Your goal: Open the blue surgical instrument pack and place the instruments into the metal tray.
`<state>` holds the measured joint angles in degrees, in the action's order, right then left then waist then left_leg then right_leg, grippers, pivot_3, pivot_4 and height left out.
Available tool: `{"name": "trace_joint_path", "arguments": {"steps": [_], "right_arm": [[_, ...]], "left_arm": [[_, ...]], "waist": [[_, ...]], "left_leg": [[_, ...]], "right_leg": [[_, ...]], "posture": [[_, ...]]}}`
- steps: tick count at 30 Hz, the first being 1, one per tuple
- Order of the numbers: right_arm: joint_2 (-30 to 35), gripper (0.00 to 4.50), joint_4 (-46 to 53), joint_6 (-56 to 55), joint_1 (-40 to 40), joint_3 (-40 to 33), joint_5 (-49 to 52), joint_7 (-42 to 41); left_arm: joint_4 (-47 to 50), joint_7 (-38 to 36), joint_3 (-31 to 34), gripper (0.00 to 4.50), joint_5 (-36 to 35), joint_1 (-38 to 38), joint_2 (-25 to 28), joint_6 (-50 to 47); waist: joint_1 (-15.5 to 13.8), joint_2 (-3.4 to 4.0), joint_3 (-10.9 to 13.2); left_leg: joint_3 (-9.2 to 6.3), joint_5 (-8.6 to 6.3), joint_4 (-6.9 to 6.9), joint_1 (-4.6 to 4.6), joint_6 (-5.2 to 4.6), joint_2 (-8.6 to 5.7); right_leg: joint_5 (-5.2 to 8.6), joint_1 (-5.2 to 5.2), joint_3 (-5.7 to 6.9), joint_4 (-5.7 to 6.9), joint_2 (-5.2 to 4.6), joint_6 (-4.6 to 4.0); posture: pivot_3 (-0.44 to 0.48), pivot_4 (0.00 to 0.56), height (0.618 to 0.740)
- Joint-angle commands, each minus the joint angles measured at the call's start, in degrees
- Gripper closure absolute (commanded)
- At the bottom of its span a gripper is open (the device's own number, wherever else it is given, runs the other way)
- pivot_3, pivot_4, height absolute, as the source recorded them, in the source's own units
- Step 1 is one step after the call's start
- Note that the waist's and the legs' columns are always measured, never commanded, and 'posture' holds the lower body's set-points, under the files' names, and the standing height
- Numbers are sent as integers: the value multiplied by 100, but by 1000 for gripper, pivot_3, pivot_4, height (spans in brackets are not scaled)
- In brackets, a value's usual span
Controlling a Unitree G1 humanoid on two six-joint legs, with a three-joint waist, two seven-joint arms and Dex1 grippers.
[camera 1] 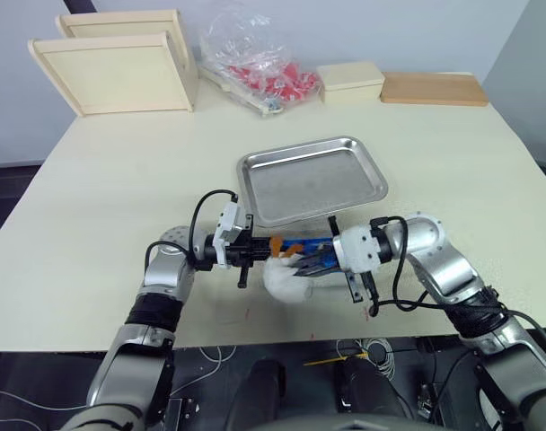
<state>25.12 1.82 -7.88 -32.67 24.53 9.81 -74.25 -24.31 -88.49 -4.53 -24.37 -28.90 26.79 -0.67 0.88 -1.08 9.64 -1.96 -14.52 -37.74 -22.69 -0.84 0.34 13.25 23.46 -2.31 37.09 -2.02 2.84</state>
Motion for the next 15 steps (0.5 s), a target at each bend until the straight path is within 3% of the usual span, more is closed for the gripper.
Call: {"name": "trace_joint_path", "arguments": {"steps": [1, 8, 15], "right_arm": [[71, 3437, 23, -424, -76, 91, -144, -167], [163, 80, 111, -549, -202, -183, 77, -181], [430, 31, 415, 839, -79, -1295, 1414, 166]], "left_arm": [[-25, -126, -32, 4500, 47, -39, -15, 66], [-12, -113, -33, 4500, 55, -6, -37, 82], [8, -87, -20, 4500, 57, 33, -39, 85]], "waist": [[-6, 0, 0], [-9, 0, 0], [-15, 0, 0]], "left_leg": [[0, 0, -3, 0, 0, 0], [-2, 0, -22, -2, 0, 1], [-9, -1, -47, -5, -1, 2]], "right_leg": [[0, 0, 0, 1, 0, 0], [-1, -2, 0, 11, 0, 0], [-1, -2, 0, 38, -1, 0]], "posture": [[0, 150, 740], [0, 150, 740], [0, 150, 740]]}}
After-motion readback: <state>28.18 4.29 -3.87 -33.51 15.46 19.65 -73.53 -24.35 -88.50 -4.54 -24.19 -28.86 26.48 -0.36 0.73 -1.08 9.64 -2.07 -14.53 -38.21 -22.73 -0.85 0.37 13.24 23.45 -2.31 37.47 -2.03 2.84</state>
